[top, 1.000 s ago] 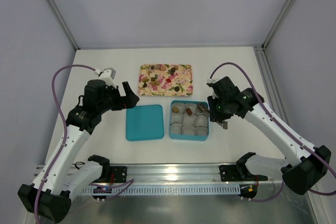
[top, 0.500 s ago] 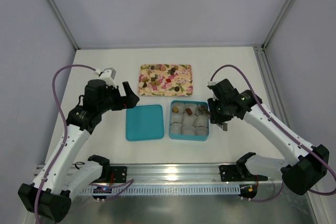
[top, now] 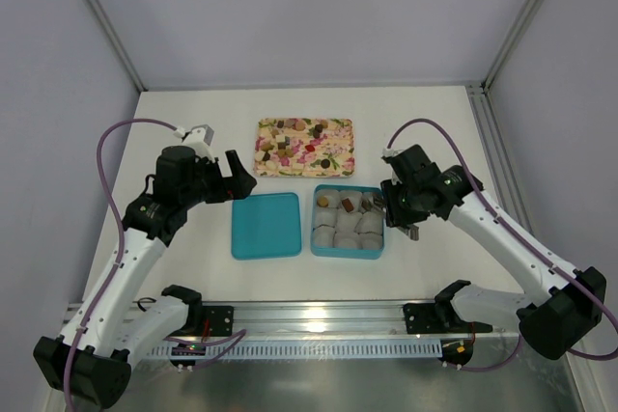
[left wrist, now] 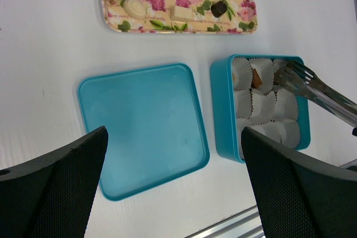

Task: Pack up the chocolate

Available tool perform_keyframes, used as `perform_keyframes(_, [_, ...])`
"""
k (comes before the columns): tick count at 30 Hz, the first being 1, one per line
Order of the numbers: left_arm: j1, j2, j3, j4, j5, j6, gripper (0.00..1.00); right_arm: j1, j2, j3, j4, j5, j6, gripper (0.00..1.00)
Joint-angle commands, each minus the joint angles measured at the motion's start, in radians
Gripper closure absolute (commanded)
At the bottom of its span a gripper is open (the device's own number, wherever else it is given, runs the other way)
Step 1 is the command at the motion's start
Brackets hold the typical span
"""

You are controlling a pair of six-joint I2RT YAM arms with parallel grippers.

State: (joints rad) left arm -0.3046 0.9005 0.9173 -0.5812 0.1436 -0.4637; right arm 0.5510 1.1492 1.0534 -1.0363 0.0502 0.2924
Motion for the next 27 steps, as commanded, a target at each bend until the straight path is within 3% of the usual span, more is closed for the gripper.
perform_keyframes(1, [0.004, -0.002, 0.000, 0.020, 0.017, 0.000, 0.00, -0.006, -0.031, 0.054, 0.010, 0.014, -0.001, 0.59])
perform_keyframes(14, [0.002, -0.003, 0.000, 0.020, 0.013, 0.000, 0.00, -0.005, 0.087, 0.276, 0.051, -0.071, -0.042, 0.60])
perform_keyframes(27, [0.004, -0.003, 0.000, 0.020, -0.006, 0.003, 0.00, -0.011, 0.621, 0.675, 0.154, -0.153, -0.163, 0.60])
